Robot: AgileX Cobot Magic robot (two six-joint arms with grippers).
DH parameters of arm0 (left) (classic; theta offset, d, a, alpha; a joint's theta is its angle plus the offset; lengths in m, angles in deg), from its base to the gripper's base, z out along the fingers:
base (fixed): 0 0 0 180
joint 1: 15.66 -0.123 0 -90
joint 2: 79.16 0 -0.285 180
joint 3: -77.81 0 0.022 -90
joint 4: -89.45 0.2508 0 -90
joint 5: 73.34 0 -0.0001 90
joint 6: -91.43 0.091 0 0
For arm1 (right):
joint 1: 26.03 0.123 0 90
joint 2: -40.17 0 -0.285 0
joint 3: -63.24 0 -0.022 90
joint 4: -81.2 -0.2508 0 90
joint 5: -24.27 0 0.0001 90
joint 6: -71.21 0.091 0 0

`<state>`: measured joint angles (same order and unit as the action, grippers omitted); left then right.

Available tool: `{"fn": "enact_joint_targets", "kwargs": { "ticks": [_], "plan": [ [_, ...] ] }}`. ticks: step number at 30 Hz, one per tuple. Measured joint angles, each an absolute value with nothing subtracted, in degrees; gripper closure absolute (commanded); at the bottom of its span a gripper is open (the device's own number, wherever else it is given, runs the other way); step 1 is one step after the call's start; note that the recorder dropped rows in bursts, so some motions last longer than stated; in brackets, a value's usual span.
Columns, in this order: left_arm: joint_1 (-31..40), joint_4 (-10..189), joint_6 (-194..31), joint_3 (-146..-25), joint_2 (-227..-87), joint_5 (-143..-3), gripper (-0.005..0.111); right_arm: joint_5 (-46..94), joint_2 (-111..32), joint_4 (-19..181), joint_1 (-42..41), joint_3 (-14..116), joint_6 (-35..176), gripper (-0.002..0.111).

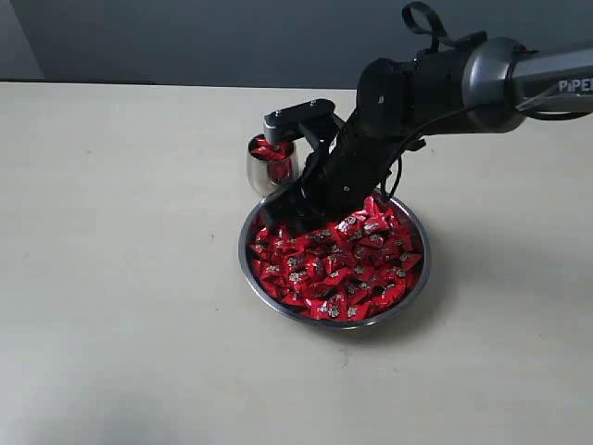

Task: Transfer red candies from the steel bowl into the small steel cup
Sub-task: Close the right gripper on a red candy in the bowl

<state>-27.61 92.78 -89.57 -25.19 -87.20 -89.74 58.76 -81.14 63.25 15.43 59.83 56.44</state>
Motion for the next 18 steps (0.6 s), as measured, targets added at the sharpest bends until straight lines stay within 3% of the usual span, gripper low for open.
{"fn": "enact_joint_targets", "kwargs": {
  "ticks": [4, 12, 18],
  "plan": [
    [-27.61, 92.78, -89.57, -25.19, -87.2, -89.74, 0.106, 58.54, -82.64, 64.38, 15.43, 59.83, 56.44, 0.068],
    [-27.61, 92.78, -89.57, -25.19, -87.2, -89.74, 0.106, 57.11, -82.64, 64.58, 15.43, 59.83, 56.44, 0.092],
    [-27.61, 92.78, -89.57, -25.19, -87.2, -89.74, 0.106, 57.11, -82.64, 65.02, 15.43, 59.83, 56.44, 0.091]
  ]
}}
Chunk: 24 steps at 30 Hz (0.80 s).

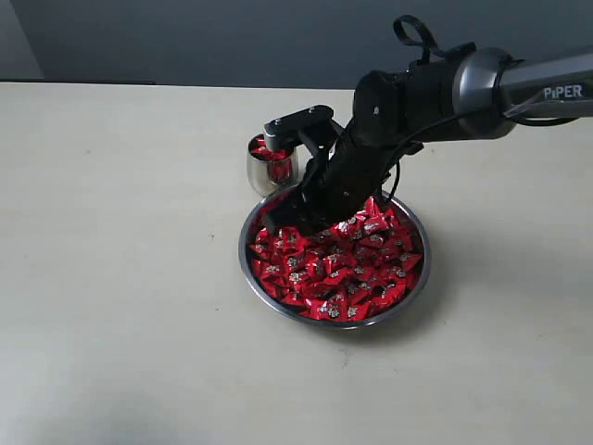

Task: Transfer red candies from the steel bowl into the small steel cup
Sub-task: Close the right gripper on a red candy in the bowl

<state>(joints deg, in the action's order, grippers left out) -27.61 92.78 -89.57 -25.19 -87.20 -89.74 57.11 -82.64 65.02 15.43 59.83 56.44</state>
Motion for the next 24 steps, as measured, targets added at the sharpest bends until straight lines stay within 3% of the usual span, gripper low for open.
{"fn": "enact_joint_targets", "kwargs": {
  "ticks": [24],
  "plan": [
    [-27.61, 92.78, -89.57, -25.19, -87.2, -89.74, 0.106, 55.75, -84.96, 67.12, 17.39, 59.83, 56.44, 0.091]
  ]
}}
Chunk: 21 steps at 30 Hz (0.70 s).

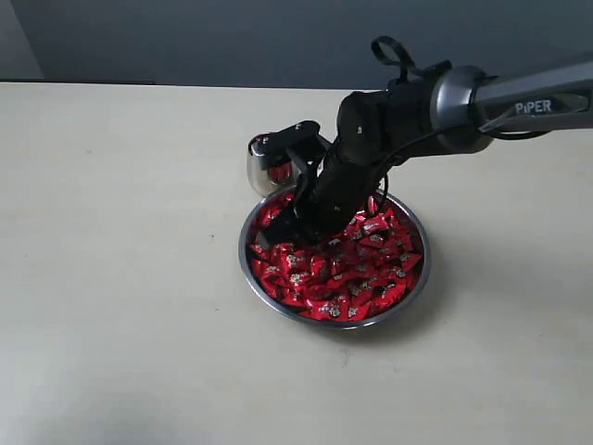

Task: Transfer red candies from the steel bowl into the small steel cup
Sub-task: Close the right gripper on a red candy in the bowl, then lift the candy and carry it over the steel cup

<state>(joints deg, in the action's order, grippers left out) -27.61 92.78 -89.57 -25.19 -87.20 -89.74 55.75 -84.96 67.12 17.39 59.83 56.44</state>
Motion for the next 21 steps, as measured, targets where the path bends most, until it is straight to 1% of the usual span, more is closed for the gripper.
{"fn": "enact_joint_targets", "kwargs": {
  "ticks": [5, 6, 9, 17, 21],
  "plan": [
    [-27.61, 92.78, -89.57, -25.19, -87.2, -89.74, 0.106, 55.62, -85.86, 67.12, 17.39, 59.83, 56.44, 0.092],
    [-27.61, 92.78, -89.57, -25.19, -87.2, -89.74, 0.106, 55.62, -85.97, 67.15, 17.39, 59.83, 56.44, 0.095],
    [-27.61, 92.78, -89.57, -25.19, -87.2, -89.74, 0.106, 55.53, -85.97, 67.61, 17.39, 59.83, 56.44, 0.109],
    [-27.61, 92.78, -89.57, -25.19, -87.2, -89.74, 0.106, 56.31, -85.97, 70.14, 17.39, 60.64, 56.44, 0.109],
    [-27.61, 92.78, -89.57, -25.19, -87.2, -89.74, 0.106, 60.02, -84.84, 70.23, 17.39, 64.69, 56.44, 0.109]
  ]
}}
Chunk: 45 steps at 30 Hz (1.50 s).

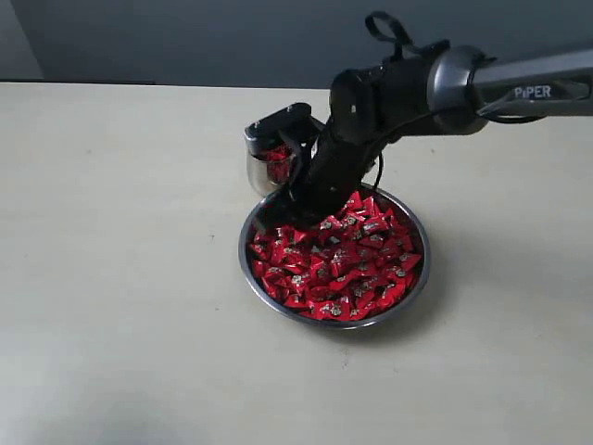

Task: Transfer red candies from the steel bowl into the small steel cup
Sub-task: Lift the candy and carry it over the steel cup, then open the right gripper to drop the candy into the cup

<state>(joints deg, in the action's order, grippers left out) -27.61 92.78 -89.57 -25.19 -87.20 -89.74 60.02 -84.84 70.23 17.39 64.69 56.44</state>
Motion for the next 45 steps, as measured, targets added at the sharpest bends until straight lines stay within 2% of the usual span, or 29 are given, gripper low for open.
{"fn": "enact_joint_targets", "kwargs": {
  "ticks": [8, 12, 19, 30, 45],
  "plan": [
    [-27.61, 92.78, -89.57, -25.19, -87.2, -89.74, 0.106, 66.46, -82.79, 76.83, 17.39, 69.9, 61.39, 0.109],
    [-27.61, 92.78, -89.57, -25.19, -87.2, -89.74, 0.106, 65.74, -82.09, 79.39, 17.39, 70.19, 62.04, 0.109],
    [-27.61, 92.78, -89.57, -25.19, -87.2, -89.74, 0.106, 63.82, -82.1, 79.7, 17.39, 78.19, 62.18, 0.109],
    [-27.61, 92.78, -89.57, -25.19, -87.2, -89.74, 0.106, 65.55, -90.37, 79.7, 17.39, 91.14, 62.8, 0.109],
    [-27.61, 92.78, -89.57, -25.19, -87.2, -89.74, 0.106, 66.11, -97.9, 80.55, 17.39, 97.26, 63.82, 0.109]
  ]
}}
